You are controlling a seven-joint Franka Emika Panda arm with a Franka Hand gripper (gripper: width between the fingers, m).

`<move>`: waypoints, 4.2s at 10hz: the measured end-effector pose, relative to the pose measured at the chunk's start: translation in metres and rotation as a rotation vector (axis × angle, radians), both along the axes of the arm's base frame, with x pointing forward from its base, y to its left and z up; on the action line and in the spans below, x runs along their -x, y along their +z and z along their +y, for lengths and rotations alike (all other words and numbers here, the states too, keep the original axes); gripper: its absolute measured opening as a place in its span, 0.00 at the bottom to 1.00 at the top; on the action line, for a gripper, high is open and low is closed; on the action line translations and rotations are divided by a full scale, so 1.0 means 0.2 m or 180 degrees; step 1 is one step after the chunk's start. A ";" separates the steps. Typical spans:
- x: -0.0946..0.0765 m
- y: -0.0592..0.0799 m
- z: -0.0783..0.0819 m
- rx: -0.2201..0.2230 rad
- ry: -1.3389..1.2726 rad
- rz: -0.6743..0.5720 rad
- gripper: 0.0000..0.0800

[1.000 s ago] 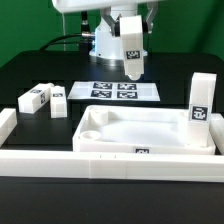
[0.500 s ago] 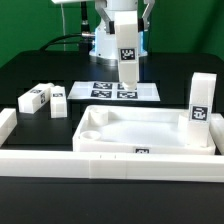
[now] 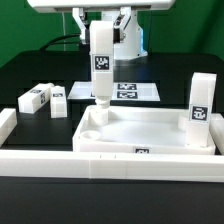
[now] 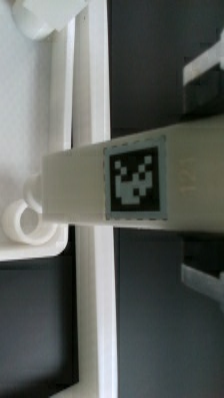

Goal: Assemble desk

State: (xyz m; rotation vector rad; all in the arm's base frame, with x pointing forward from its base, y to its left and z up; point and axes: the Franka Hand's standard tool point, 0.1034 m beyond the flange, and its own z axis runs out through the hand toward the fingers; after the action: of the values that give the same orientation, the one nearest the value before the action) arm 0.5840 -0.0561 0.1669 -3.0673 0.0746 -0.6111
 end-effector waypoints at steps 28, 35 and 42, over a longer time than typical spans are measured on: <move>-0.08 -0.27 -0.09 0.0120 -0.0057 0.0037 0.36; -0.06 -0.30 -0.11 0.0309 -0.0067 -0.0257 0.46; -0.07 -0.21 -0.11 0.0248 -0.0075 -0.0235 0.81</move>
Offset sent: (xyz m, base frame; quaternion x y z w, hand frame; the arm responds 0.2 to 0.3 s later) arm 0.0118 -0.0126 -0.0121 0.0694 0.0086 0.0065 0.9975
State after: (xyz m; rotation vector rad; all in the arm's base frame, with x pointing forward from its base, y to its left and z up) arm 0.5989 -0.0785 0.1257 -3.1187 0.0884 -0.7455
